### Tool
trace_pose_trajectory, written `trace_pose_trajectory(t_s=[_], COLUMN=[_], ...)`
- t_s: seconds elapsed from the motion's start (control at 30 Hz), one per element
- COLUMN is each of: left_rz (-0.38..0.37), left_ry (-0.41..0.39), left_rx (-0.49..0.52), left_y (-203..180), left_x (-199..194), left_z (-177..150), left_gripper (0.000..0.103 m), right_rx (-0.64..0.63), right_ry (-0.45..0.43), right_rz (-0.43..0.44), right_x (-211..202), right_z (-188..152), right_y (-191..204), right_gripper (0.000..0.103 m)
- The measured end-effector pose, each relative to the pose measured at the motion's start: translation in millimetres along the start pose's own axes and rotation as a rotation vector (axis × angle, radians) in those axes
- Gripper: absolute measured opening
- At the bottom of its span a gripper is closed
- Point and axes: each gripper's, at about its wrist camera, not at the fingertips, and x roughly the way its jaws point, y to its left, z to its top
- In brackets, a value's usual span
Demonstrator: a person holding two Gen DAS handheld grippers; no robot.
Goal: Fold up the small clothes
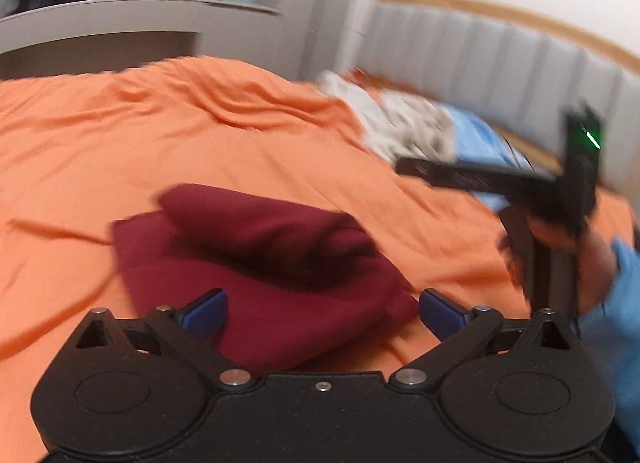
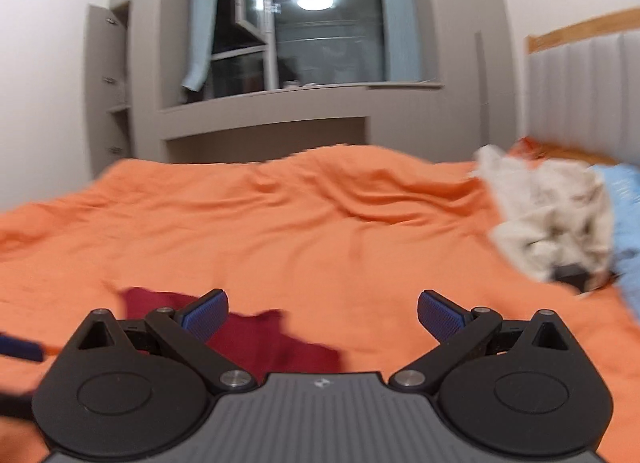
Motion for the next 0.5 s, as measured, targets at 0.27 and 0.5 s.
trace_pose_trajectory(t_s=[0.27,0.5], left_rz=[0.279,0.318], left_ry=[-0.049,0.033], left_rx=[-0.219,-0.473], left_y=[57.2,101.6], left_x=[-17.1,-10.7], left_z=[7.2,-5.2], left_gripper=[0.102,0.102], right_rx=[0.050,-0.050], right_ry=[0.074,0.155], right_rz=[0.172,0.065], right_x=[18.3,37.8], right_z=[-15.0,-24.9], right_y=[29.0,55.4], right_gripper=[0.103,0.103])
